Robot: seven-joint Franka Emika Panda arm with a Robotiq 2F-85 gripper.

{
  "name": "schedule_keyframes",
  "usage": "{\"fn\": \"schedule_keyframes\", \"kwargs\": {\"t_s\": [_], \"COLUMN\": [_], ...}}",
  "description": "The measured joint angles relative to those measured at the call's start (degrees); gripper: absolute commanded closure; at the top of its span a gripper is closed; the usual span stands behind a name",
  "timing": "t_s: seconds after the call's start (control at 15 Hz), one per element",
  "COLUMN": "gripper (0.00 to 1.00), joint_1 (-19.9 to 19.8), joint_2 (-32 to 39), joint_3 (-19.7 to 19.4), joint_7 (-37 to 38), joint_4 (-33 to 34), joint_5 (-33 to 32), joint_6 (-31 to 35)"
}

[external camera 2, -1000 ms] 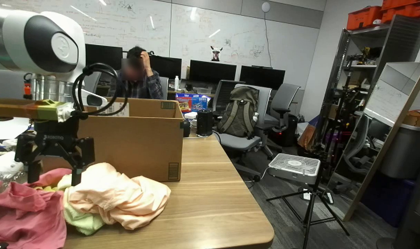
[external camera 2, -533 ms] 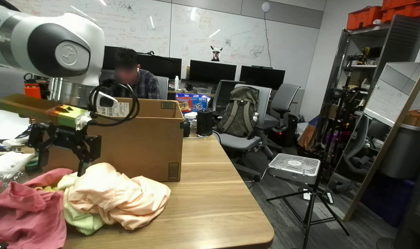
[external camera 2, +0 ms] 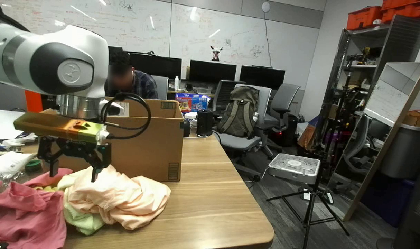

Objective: Pick the clothes on the table and put them in the box

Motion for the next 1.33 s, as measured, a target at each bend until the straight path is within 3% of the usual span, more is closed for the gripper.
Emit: {"fn": "schedule_keyframes", "kwargs": {"t_s": [0.33,0.53,0.67,0.93,1.13,1.2,1.33], "gripper": [0.0,0.0,0.0,0.0,0.0,0.17,0.34], "joint_1": [-0.02,-0.85,-3.16,-11.56,-15.53,-16.08,-16.38], "joint_2": [6.57,10.52,12.87,17.74,20.94,21.71,22.83], "joint_3": [0.54,2.83,6.51,16.65,19.8,19.12,17.63], "joint_7": [-4.45,-7.53,-10.03,-13.07,-14.04,-12.61,-12.66], "joint_4": [-0.11,-0.13,-0.12,0.45,0.65,0.63,0.58], "joint_5": [-0.36,1.07,3.27,4.35,3.28,-0.51,-2.45], "joint_6": [7.8,15.0,20.36,32.04,37.97,39.27,41.4]}}
